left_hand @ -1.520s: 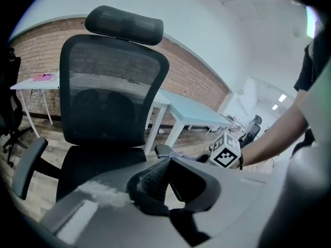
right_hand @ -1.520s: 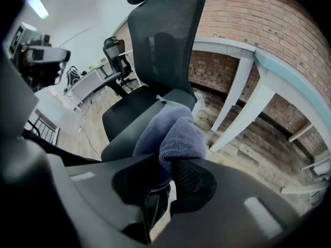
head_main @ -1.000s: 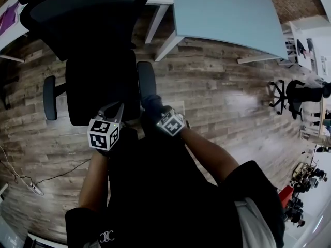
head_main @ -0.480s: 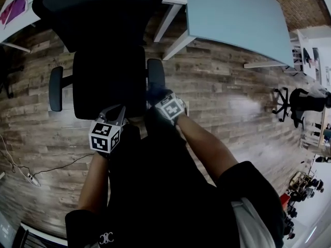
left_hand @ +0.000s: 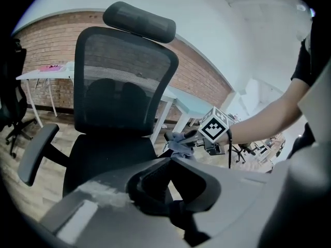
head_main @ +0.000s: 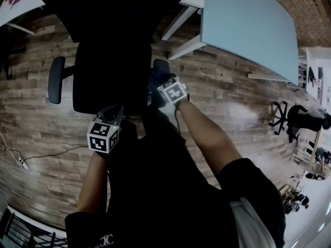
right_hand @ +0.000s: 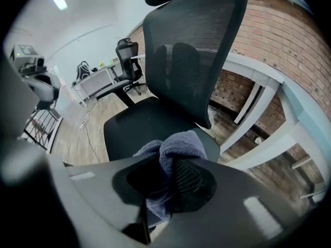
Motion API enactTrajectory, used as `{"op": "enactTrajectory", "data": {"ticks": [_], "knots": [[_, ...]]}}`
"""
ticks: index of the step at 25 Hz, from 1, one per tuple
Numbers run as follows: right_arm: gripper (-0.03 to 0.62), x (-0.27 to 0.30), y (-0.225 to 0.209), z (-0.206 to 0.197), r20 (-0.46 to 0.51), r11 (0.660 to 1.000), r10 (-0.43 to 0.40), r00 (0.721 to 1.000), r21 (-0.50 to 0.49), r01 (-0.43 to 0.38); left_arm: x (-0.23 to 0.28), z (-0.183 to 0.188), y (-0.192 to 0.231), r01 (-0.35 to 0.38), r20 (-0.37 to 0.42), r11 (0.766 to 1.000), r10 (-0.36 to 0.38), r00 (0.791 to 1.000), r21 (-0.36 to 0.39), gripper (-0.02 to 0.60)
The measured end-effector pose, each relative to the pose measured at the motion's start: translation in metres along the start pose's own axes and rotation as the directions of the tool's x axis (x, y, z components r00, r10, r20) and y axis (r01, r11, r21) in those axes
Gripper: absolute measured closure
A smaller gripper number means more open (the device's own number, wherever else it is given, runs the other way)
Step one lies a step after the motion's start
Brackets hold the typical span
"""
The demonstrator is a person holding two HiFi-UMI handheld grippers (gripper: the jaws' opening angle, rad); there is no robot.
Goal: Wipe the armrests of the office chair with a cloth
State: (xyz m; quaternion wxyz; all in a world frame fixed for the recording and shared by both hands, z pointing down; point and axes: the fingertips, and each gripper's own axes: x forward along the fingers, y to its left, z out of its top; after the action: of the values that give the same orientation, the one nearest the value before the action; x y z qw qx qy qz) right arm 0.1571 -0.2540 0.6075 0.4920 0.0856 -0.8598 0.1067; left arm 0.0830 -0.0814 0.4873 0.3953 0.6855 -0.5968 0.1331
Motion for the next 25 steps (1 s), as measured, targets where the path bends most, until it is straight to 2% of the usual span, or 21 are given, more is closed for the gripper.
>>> {"op": "enactTrajectory", "data": {"ticks": [6,9,11,13,14,15,17,18,19,21,22,23,24,25], "knots": [[0.528,0.009,-0.020,0.027,-0.037,0.995,-0.001,0.999,-0.102,-0.003,0.010,0.009,0.006,-0.037,0.069,0.995,0.043,0.997,-0.091,0.575],[0.528,0.019,-0.026,0.041,-0.092,0.981,0.029,0.995,-0.191,-0.046,0.018,0.011,0.007,-0.046,0.092,0.992,0.056,0.994,-0.117,0.575],[0.528,0.026,-0.028,0.049,-0.175,0.953,0.052,0.983,-0.286,-0.101,0.021,0.011,0.010,-0.050,0.100,0.991,0.062,0.993,-0.126,0.575],[0.528,0.029,-0.024,0.047,-0.309,0.903,0.092,0.947,-0.376,-0.210,0.025,0.009,0.012,-0.060,0.117,0.986,0.078,0.990,-0.153,0.575],[0.527,0.030,-0.017,0.046,-0.374,0.862,0.122,0.919,-0.418,-0.285,0.025,0.008,0.013,-0.067,0.127,0.983,0.089,0.988,-0.173,0.575],[0.527,0.032,-0.005,0.045,-0.432,0.807,0.161,0.887,-0.460,-0.371,0.024,0.006,0.015,-0.074,0.136,0.978,0.101,0.985,-0.194,0.575],[0.528,0.039,0.020,0.046,-0.537,0.662,0.202,0.819,-0.541,-0.519,0.018,0.002,0.022,-0.094,0.151,0.969,0.131,0.980,-0.228,0.575],[0.528,0.042,0.026,0.045,-0.595,0.585,0.178,0.784,-0.576,-0.571,0.013,0.000,0.025,-0.108,0.157,0.965,0.148,0.976,-0.240,0.575],[0.528,0.040,0.022,0.042,-0.662,0.518,0.097,0.744,-0.604,-0.605,0.009,-0.001,0.028,-0.122,0.161,0.961,0.165,0.973,-0.250,0.575],[0.528,0.029,-0.007,0.033,-0.764,0.396,-0.151,0.627,-0.628,-0.670,0.003,-0.002,0.032,-0.145,0.170,0.951,0.195,0.966,-0.272,0.575],[0.528,0.027,-0.012,0.029,-0.785,0.318,-0.215,0.581,-0.619,-0.719,0.000,-0.004,0.033,-0.153,0.173,0.946,0.208,0.963,-0.285,0.575],[0.528,0.031,-0.008,0.026,-0.801,0.236,-0.233,0.551,-0.597,-0.767,-0.004,-0.006,0.034,-0.160,0.176,0.941,0.220,0.960,-0.300,0.575],[0.528,0.034,-0.002,0.023,-0.820,0.169,-0.238,0.521,-0.563,-0.809,-0.007,-0.009,0.034,-0.166,0.177,0.936,0.229,0.957,-0.311,0.575],[0.529,0.034,0.002,0.020,-0.839,0.127,-0.250,0.483,-0.523,-0.843,-0.011,-0.012,0.035,-0.172,0.177,0.932,0.237,0.955,-0.320,0.575]]}}
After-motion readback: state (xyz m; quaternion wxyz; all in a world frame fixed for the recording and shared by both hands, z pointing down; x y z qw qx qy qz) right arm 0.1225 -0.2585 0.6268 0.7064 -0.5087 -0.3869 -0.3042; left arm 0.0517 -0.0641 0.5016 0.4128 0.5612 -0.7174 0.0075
